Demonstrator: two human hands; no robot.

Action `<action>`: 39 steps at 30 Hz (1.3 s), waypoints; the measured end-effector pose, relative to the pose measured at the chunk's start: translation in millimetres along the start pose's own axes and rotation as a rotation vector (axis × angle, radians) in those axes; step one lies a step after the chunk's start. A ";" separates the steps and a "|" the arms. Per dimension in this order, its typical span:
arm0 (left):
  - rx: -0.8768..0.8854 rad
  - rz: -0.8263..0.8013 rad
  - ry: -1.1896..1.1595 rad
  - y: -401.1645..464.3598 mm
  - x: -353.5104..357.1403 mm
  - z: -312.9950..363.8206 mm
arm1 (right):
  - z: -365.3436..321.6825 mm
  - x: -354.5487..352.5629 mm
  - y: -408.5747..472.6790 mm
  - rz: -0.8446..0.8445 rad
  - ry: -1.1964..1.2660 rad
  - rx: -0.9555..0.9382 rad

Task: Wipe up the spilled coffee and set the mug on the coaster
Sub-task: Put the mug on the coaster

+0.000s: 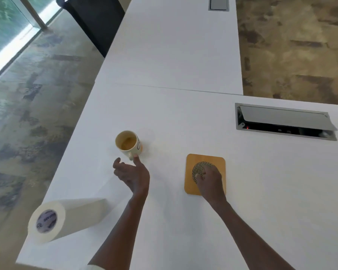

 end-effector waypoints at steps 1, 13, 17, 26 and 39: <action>-0.027 -0.031 0.009 5.5 1.6 -1.4 | -6.8 2.1 1.1 -0.007 0.000 -0.015; -0.128 -0.187 -0.170 39.1 3.5 -21.5 | -56.0 21.5 6.4 -0.082 0.040 -0.101; -0.195 -0.206 -0.288 40.7 5.2 -22.2 | -61.9 25.5 1.8 -0.089 0.049 -0.115; -0.213 -0.210 -0.236 43.7 4.3 -22.7 | -82.9 17.5 -5.5 -0.039 0.094 -0.184; -0.057 -0.395 -0.160 -32.8 14.2 9.5 | -80.4 -4.1 1.4 -0.059 0.085 -0.175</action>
Point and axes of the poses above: each hand's wrist, its own y-axis towards the middle knuckle, its own x-axis out of the palm, z = x × y, the point moved 8 cm from there along y, towards the middle knuckle, and after that the axes turned 10 degrees about x, right-handed, at the moved point
